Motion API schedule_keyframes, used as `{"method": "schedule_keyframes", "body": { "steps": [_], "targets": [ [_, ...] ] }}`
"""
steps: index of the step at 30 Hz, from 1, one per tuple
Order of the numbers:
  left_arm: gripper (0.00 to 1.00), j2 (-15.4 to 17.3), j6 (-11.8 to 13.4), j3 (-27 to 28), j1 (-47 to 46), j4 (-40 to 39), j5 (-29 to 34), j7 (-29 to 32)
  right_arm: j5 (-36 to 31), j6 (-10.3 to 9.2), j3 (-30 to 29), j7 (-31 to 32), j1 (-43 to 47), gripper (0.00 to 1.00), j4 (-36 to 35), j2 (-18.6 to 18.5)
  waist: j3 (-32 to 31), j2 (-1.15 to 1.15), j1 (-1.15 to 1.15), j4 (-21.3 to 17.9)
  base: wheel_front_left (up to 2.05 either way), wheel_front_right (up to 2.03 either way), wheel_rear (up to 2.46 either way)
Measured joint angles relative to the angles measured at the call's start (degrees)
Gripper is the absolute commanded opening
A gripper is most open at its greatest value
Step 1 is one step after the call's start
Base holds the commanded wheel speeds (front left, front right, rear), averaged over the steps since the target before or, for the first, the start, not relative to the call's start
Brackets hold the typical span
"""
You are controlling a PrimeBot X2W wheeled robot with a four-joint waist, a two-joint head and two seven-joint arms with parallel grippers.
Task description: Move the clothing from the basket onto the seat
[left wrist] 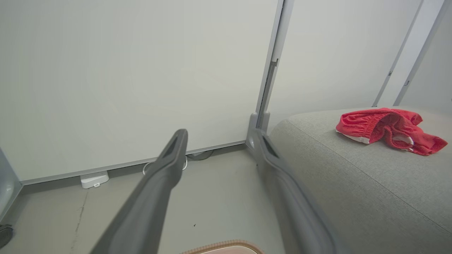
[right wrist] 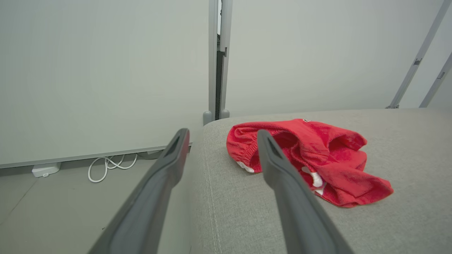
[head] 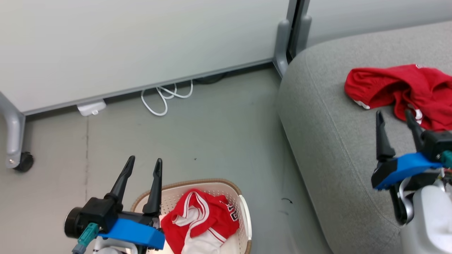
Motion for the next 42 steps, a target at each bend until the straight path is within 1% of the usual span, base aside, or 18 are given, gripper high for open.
{"method": "schedule_keyframes", "body": {
  "steps": [7, 13, 18, 24, 31, 42],
  "targets": [
    [1.00, -1.11, -0.19, 4.02, 2.18, 1.98, 0.87, -0.01, -2.23, 0.00, 2.25, 1.91, 7.78, 1.00, -7.32, 2.69, -3.66, 0.00, 0.00, 2.01, 0.00, 0.00, 0.00],
    [1.00, -1.54, -0.23, 6.09, 2.85, 4.81, 1.32, -0.01, -2.85, 0.00, 3.41, 2.46, 13.43, 1.00, -10.35, 3.61, -5.70, 0.00, 0.01, 4.58, 0.00, 0.00, 0.00],
    [1.00, -1.60, -0.24, 8.12, 3.07, 6.03, 1.48, -0.01, -0.49, -0.01, 5.52, 2.66, 17.15, 1.00, -11.50, 3.80, -6.77, 0.00, 0.01, 7.06, 0.00, 0.00, 0.00],
    [1.00, -1.62, -0.45, 9.01, 3.05, 6.98, 2.02, 0.00, 2.74, 0.00, 7.31, 2.56, 21.02, 1.00, -13.25, 3.91, -7.59, 0.00, 0.01, 9.55, 0.00, 0.00, 0.00],
    [1.00, -1.87, -0.51, 9.44, 3.89, 6.49, 2.30, 0.00, 4.54, 0.00, 8.55, 2.65, 22.65, 1.00, -15.55, 3.91, -7.74, 0.00, 0.02, 10.57, 0.00, 0.00, 0.00],
    [1.00, -1.87, -0.52, 9.11, 4.05, 6.20, 2.27, 0.00, 4.53, 0.00, 8.75, 3.25, 22.77, 1.00, -17.31, 3.91, -7.19, 0.00, 0.02, 10.75, 0.00, 0.00, 0.00]
  ]
}}
